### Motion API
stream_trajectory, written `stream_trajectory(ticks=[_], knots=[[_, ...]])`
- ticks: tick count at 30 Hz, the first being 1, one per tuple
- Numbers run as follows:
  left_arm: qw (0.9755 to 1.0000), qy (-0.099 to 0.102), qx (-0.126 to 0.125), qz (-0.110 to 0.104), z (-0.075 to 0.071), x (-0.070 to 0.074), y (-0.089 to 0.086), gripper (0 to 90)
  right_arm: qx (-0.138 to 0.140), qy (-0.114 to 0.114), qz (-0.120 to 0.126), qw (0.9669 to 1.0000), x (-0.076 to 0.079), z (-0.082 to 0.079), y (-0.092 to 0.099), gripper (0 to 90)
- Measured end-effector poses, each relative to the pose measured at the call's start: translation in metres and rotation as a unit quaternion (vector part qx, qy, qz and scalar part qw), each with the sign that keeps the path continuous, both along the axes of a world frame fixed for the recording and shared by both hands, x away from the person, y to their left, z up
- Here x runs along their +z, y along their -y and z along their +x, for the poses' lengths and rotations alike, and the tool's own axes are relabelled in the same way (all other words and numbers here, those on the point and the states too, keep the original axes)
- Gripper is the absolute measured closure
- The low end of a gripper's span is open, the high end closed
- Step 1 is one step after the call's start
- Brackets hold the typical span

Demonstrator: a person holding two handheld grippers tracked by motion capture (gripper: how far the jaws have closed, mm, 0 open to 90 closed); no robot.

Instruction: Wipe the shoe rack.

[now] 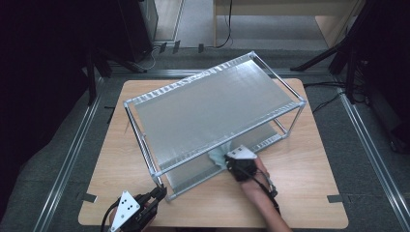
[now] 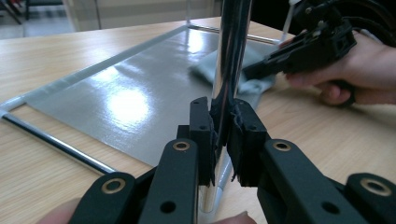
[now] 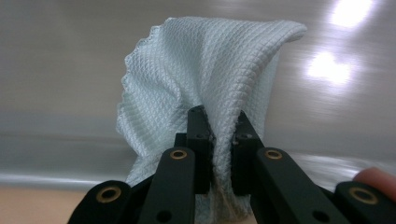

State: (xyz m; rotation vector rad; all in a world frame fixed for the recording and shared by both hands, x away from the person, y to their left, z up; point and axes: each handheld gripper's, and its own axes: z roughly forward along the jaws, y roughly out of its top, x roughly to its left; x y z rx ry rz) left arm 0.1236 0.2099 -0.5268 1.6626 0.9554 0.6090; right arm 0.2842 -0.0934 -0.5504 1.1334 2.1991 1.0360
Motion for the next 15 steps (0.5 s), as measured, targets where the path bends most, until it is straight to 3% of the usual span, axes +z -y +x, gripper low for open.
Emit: stream_trajectory(ticks=[3, 7, 8, 11, 15], knots=[[1.0, 0.003, -0.005, 0.007, -0.002, 0.0, 0.006, 81.3, 0.047, -0.006, 0.004, 0.9989, -0.001, -0.022, -0.032, 82.2], [1.0, 0.001, 0.002, 0.006, -0.002, 0.001, 0.011, 81.3, 0.098, -0.011, 0.014, 0.995, -0.002, -0.05, -0.068, 82.0], [1.0, 0.0, 0.002, 0.005, -0.002, 0.001, 0.01, 81.3, 0.105, -0.007, 0.01, 0.9944, -0.002, -0.055, -0.073, 82.0], [1.0, 0.0, 0.0, 0.003, -0.002, 0.0, 0.011, 81.2, 0.137, -0.039, 0.049, 0.9886, -0.002, -0.064, -0.083, 81.9], [1.0, 0.0, 0.002, 0.003, -0.003, 0.0, 0.012, 81.3, 0.157, -0.036, 0.044, 0.986, -0.001, -0.072, -0.092, 81.9]])
